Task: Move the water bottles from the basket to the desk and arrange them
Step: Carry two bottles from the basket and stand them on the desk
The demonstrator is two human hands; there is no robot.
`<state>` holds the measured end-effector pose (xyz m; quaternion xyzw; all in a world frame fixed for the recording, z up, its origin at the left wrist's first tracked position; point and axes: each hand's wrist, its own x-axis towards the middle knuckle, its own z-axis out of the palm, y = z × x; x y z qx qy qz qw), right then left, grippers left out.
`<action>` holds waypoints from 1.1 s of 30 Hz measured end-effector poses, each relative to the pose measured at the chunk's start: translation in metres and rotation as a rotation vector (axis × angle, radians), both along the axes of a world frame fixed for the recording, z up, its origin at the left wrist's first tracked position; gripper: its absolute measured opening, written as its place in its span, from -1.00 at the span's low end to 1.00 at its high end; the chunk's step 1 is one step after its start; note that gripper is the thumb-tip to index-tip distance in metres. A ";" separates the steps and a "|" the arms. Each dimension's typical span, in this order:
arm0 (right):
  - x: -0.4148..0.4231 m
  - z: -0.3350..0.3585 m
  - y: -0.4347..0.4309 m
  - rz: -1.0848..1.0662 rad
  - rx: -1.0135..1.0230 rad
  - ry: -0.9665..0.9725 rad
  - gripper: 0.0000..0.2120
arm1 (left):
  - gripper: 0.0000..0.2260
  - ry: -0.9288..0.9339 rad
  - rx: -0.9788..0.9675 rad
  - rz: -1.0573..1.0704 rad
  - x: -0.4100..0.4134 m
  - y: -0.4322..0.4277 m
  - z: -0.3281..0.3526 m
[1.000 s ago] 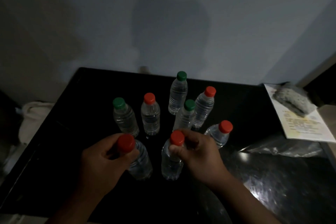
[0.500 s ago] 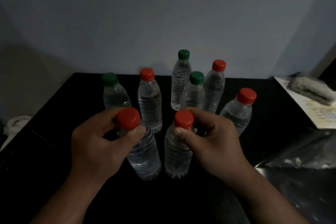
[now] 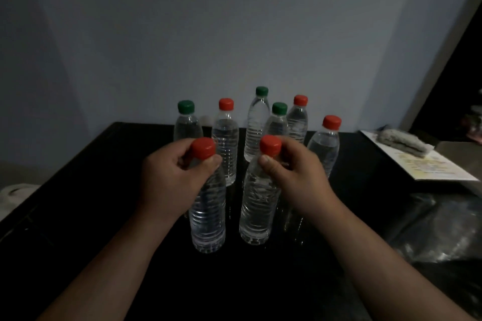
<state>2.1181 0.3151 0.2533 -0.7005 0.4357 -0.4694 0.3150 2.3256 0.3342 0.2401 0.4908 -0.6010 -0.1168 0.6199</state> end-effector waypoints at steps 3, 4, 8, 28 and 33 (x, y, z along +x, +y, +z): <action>0.001 -0.023 0.006 0.006 0.096 0.025 -0.63 | -0.82 0.016 0.012 0.020 0.009 -0.001 -0.004; 0.001 -0.033 0.008 0.003 0.122 0.022 -0.61 | -0.80 0.012 0.014 0.021 0.010 0.000 -0.004; 0.003 -0.068 0.015 -0.044 0.146 -0.011 -0.43 | -0.76 0.103 0.149 -0.080 0.001 0.010 -0.023; 0.016 -0.128 -0.024 -0.141 0.179 0.197 -0.46 | -0.50 0.134 0.488 0.007 -0.002 -0.018 -0.109; 0.027 -0.128 -0.046 -0.189 0.186 0.251 -0.51 | -0.52 0.141 0.458 0.049 -0.003 -0.026 -0.117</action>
